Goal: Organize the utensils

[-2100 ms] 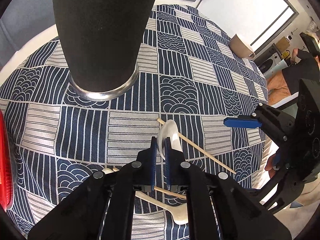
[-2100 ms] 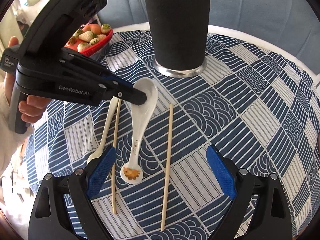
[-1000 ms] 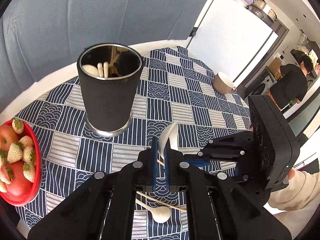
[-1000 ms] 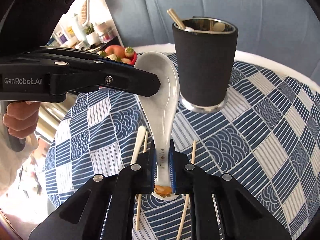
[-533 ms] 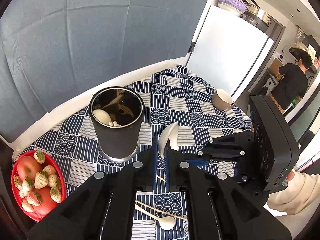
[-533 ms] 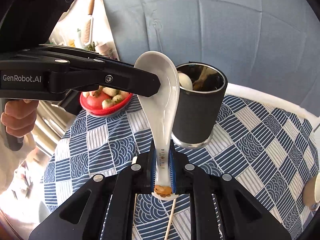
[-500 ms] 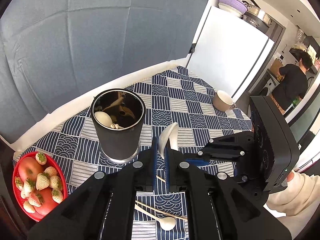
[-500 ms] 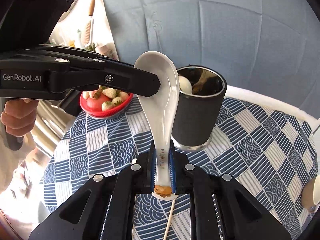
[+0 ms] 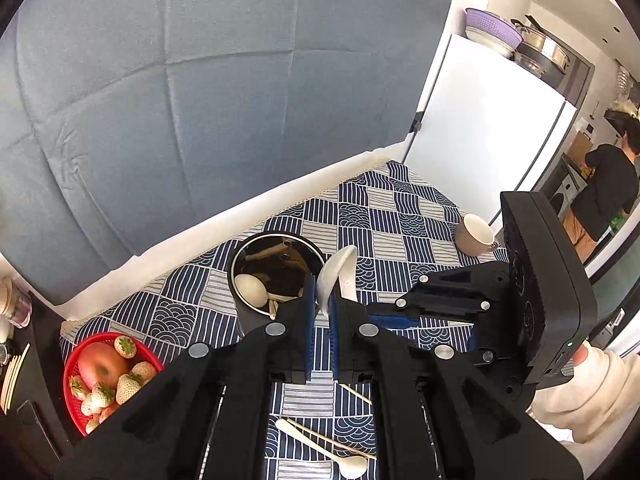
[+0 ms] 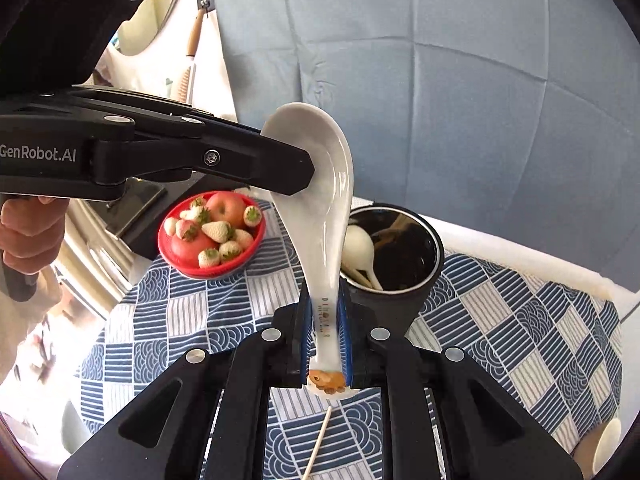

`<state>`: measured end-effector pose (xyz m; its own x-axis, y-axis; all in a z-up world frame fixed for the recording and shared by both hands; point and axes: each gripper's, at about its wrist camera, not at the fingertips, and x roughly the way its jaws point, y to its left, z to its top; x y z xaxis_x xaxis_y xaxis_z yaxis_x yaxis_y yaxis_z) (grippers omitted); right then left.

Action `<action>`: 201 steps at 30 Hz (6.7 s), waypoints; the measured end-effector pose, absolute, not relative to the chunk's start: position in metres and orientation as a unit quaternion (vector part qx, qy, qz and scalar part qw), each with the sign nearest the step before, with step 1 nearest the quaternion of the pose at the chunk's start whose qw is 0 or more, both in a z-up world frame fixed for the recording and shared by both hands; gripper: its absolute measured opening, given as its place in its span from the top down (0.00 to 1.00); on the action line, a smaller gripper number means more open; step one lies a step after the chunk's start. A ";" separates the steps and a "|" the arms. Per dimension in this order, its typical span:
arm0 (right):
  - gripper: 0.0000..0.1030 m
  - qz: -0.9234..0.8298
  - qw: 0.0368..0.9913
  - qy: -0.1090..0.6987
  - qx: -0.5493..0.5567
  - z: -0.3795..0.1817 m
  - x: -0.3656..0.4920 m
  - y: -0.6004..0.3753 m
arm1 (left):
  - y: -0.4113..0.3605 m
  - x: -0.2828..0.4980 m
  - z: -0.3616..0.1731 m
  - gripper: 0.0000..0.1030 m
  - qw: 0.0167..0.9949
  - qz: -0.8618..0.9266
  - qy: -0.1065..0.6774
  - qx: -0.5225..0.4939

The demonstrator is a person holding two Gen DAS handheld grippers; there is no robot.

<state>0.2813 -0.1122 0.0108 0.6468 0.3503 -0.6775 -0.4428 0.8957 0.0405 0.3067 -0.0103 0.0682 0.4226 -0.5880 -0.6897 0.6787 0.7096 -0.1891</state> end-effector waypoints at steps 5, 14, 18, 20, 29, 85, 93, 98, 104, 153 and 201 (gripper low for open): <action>0.89 0.243 0.900 0.356 -0.070 0.018 0.296 -0.119 | -0.014 0.312 0.077 0.93 0.853 -0.349 0.386 0.050; 0.88 0.291 0.885 0.354 -0.085 0.016 0.322 -0.132 | -0.027 0.313 0.079 0.93 0.872 -0.293 0.391 0.036; 0.88 0.311 0.878 0.354 -0.089 0.014 0.331 -0.135 | -0.031 0.313 0.077 0.93 0.877 -0.271 0.395 0.027; 0.88 0.315 0.877 0.353 -0.080 0.014 0.338 -0.140 | -0.032 0.315 0.077 0.94 0.879 -0.264 0.397 0.019; 0.88 0.340 0.872 0.350 -0.045 0.001 0.359 -0.149 | -0.042 0.325 0.068 0.93 0.884 -0.232 0.405 0.011; 0.14 0.324 0.864 0.376 -0.084 -0.046 0.305 -0.174 | 0.039 0.229 -0.103 0.10 0.851 -0.050 0.515 -0.093; 0.14 0.330 0.854 0.392 -0.090 -0.061 0.299 -0.169 | 0.032 0.212 -0.136 0.10 0.832 -0.052 0.547 -0.075; 0.14 0.328 0.852 0.398 -0.085 -0.068 0.298 -0.169 | 0.024 0.204 -0.154 0.10 0.822 -0.051 0.564 -0.066; 0.14 0.322 0.853 0.400 -0.093 -0.070 0.295 -0.169 | 0.018 0.197 -0.166 0.10 0.813 -0.054 0.578 -0.040; 0.14 0.368 0.774 0.516 0.004 -0.121 0.260 -0.086 | 0.042 0.174 -0.148 0.93 0.799 -0.111 0.591 -0.031; 0.69 0.304 0.753 0.562 0.158 -0.135 0.260 -0.049 | 0.097 0.167 -0.158 0.64 0.783 -0.207 0.586 0.004</action>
